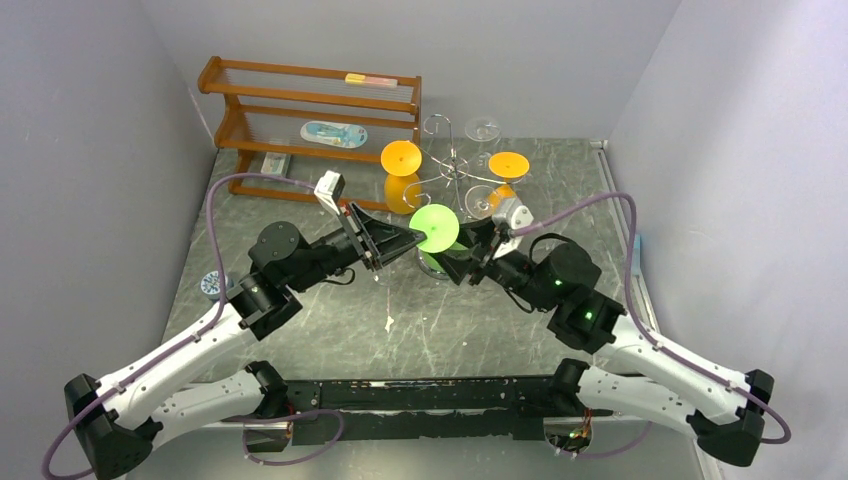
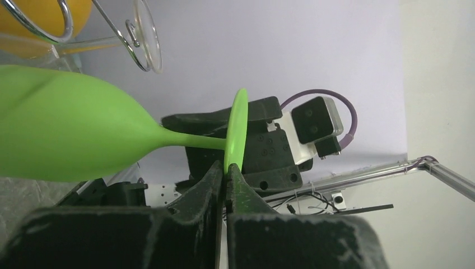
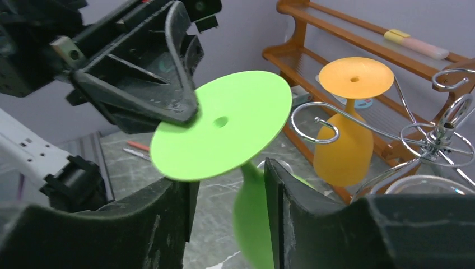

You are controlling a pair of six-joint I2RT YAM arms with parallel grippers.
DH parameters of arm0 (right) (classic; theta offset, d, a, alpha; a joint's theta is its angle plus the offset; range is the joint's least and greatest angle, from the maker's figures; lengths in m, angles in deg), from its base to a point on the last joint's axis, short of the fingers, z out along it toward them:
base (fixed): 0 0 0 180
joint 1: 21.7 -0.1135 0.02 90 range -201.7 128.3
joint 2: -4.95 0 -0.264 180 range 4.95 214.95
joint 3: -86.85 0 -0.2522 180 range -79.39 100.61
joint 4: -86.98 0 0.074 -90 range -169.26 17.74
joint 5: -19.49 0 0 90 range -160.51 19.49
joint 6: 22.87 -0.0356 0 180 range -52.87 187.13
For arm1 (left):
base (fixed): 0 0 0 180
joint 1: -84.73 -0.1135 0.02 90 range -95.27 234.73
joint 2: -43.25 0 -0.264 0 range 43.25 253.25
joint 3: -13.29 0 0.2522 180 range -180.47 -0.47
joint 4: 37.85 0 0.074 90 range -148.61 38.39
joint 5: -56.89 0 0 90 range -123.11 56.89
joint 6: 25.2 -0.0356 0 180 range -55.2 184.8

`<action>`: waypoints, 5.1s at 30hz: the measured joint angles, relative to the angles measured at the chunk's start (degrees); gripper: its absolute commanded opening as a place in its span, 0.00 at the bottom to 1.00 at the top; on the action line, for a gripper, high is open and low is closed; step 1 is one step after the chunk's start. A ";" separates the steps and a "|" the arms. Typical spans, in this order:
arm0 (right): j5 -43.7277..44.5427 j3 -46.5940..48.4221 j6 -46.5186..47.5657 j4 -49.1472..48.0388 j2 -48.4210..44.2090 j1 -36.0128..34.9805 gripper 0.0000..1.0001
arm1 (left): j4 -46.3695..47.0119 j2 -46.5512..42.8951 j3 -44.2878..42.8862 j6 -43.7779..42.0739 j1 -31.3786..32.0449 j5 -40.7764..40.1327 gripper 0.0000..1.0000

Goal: Place the wine glass upside down on the wine glass rack

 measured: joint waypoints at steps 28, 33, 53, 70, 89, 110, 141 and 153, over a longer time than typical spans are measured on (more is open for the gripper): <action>-0.15 -1.03 -10.49 8.46 -21.44 -0.15 0.59 | -7.19 12.31 -7.58 6.86 0.00 -11.56 0.05; 0.26 -1.03 -11.52 8.46 -21.66 -0.15 0.59 | -8.98 12.74 -9.16 6.91 0.00 -14.56 0.05; 3.48 -1.01 -13.44 8.39 -23.12 -0.15 0.58 | -13.27 12.92 -12.76 7.65 0.42 -24.17 0.05; 3.96 -1.01 -13.92 8.44 -23.39 -0.15 0.57 | -14.53 15.54 -15.26 8.87 0.39 -30.23 0.05; 4.57 -1.01 -14.82 8.44 -23.47 -0.15 0.57 | -15.30 9.55 -9.94 11.28 0.35 -31.80 0.05; 5.57 -1.01 -15.39 8.41 -23.37 -0.15 0.57 | -15.87 8.41 -8.39 8.76 0.20 -26.86 0.05; 6.14 -1.68 -16.06 8.02 -23.04 -0.15 0.57 | -14.32 9.33 -7.19 2.58 0.20 -19.76 0.25; 6.56 -1.68 -16.04 8.24 -23.15 -0.15 0.57 | -15.41 7.72 -7.21 -3.17 0.20 -18.82 0.85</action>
